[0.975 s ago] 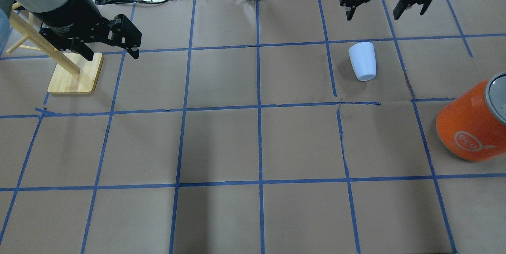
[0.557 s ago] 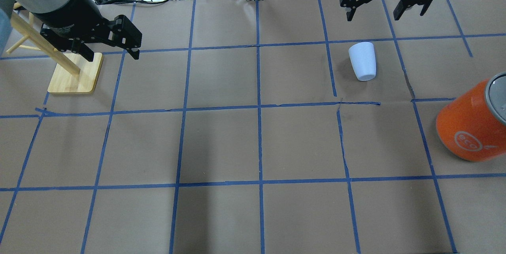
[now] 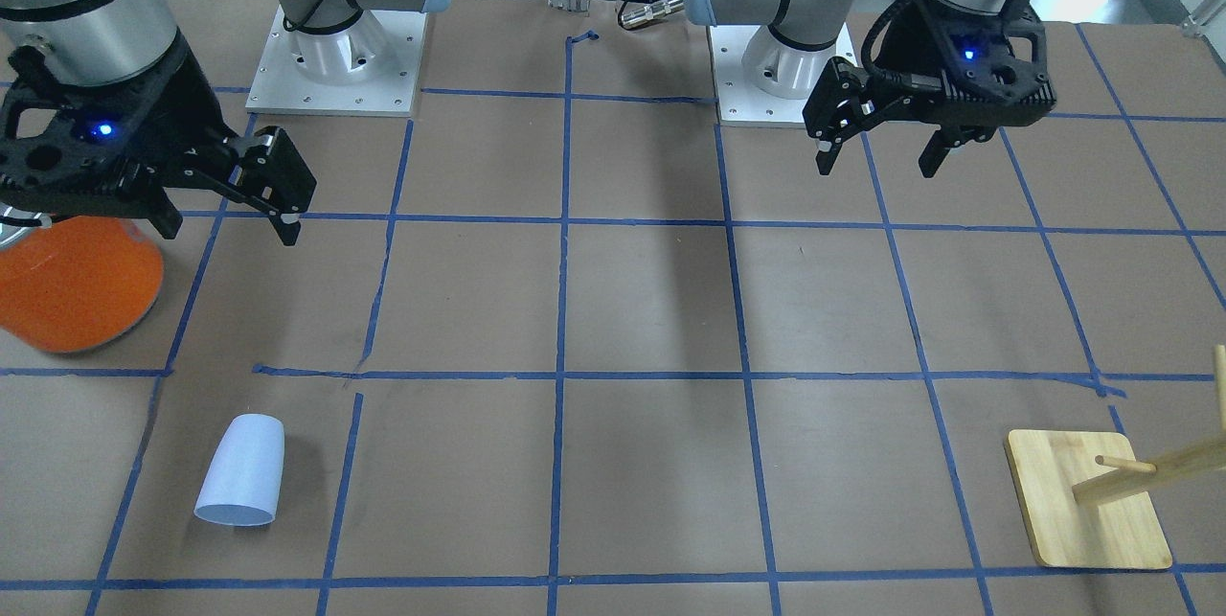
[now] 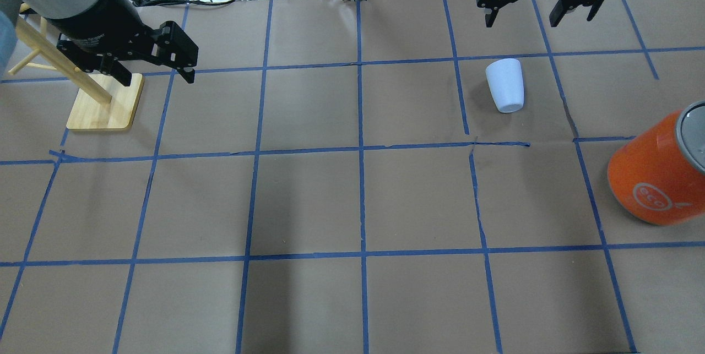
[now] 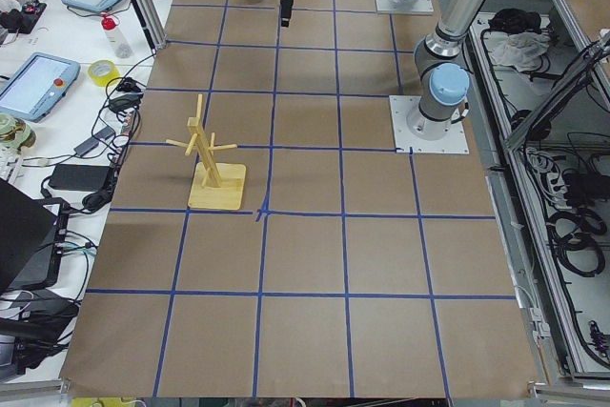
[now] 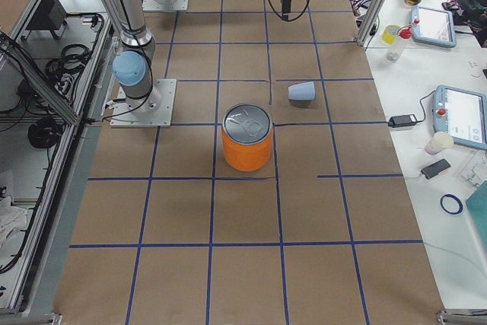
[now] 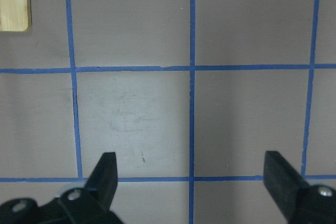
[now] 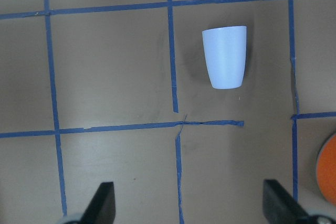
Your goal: Flip cup
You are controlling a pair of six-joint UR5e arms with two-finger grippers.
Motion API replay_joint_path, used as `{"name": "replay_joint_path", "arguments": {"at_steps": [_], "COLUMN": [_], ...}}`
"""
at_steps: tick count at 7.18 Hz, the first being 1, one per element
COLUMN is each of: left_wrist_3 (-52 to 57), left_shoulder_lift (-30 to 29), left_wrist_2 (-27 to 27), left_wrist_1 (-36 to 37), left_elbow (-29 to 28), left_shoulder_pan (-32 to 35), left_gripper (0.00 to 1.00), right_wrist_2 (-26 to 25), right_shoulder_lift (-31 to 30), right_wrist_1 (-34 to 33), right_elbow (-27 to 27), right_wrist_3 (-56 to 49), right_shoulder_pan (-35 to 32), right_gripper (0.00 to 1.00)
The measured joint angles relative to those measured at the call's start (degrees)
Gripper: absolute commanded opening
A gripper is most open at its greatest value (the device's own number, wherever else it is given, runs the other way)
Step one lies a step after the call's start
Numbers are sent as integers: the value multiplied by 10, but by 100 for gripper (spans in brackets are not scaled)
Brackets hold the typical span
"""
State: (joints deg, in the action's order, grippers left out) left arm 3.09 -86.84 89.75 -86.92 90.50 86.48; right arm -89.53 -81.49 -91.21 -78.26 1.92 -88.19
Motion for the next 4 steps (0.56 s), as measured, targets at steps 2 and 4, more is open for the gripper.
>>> {"name": "replay_joint_path", "arguments": {"at_steps": [2, 4], "left_wrist_3": [0, 1], "left_shoulder_lift": [0, 0], "left_wrist_2": [0, 0], "left_wrist_1": [0, 0], "left_elbow": [0, 0], "left_shoulder_pan": [0, 0], "left_gripper": [100, 100], "right_wrist_2": [0, -4], "right_shoulder_lift": [46, 107], "right_wrist_1": [-36, -155], "right_elbow": [-4, -53], "right_wrist_3": [-28, -51], "right_shoulder_pan": [30, 39], "right_gripper": [100, 100]}}
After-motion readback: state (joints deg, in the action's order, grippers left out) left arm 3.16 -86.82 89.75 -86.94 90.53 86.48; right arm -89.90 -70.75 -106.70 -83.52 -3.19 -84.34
